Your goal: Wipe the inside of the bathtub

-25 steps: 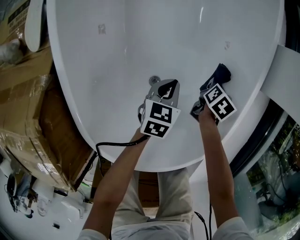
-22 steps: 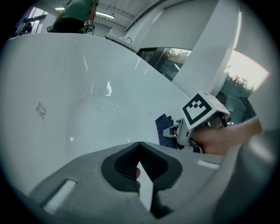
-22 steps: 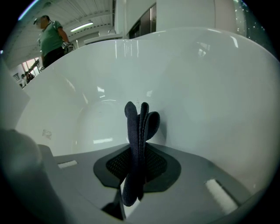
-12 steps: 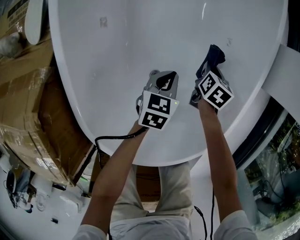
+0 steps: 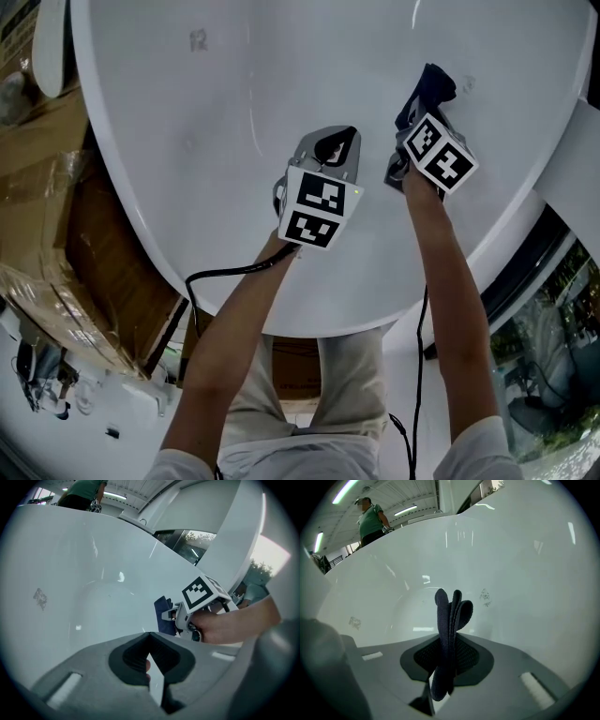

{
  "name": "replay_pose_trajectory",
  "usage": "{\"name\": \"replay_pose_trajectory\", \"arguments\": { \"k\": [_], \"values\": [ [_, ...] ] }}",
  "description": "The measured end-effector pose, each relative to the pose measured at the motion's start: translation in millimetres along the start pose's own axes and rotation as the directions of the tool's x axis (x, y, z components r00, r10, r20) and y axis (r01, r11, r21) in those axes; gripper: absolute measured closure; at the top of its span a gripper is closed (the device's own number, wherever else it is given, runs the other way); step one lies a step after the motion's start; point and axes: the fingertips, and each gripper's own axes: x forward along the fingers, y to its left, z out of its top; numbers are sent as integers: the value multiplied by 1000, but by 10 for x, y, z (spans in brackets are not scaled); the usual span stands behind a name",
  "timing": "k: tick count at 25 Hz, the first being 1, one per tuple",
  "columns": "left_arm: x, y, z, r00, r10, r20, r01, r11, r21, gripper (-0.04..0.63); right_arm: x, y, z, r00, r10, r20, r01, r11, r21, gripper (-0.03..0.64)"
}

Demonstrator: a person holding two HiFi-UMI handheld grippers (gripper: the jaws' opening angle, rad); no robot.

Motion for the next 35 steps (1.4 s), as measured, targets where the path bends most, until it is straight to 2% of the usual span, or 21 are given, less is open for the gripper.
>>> {"name": "replay_pose_trajectory", "arguments": {
  "k": [8, 26, 35],
  "values": [
    [195, 48, -9, 1000, -9, -3, 9, 1000, -3, 595, 350, -23, -65, 999, 12, -40, -14, 999, -46, 557],
    [453, 320, -137, 1000, -14, -25, 14, 1000, 3, 595, 1034, -21, -169, 998, 15, -64, -17, 999, -28, 557],
    [599, 299, -138, 999, -23, -41, 24, 1000, 17, 595, 1287, -40, -212, 997, 21, -81, -23, 999, -33, 557]
  ]
}}
